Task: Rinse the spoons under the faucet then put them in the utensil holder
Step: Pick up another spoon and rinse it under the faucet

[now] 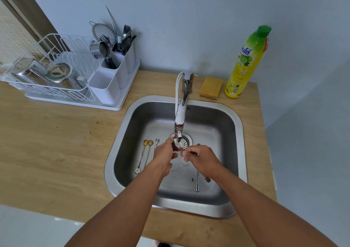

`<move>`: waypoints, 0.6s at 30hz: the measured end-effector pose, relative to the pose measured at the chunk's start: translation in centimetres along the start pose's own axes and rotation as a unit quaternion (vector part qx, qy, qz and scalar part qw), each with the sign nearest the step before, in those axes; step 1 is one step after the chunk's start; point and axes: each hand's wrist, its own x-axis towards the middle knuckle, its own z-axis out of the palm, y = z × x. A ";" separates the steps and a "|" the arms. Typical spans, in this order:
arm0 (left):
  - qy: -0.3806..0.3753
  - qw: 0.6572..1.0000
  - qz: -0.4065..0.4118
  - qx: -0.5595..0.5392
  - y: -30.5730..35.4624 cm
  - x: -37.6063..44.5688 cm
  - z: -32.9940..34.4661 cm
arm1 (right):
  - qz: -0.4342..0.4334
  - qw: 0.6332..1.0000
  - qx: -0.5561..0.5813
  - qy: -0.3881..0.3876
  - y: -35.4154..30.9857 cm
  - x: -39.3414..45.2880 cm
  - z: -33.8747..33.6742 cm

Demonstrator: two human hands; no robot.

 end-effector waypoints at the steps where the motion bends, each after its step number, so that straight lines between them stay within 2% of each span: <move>1: -0.008 1.000 -0.002 0.002 0.0 0.0 -0.1 | -0.002 1.000 0.003 0.001 0.0 0.0 -0.1; 8: -0.056 0.997 0.021 0.051 -0.6 0.1 -0.7 | -0.006 1.000 0.010 0.008 0.6 -0.1 -0.2; 18: -0.025 0.999 -0.029 -0.004 0.2 0.1 -0.9 | -0.010 0.999 -0.043 0.004 0.3 0.1 0.8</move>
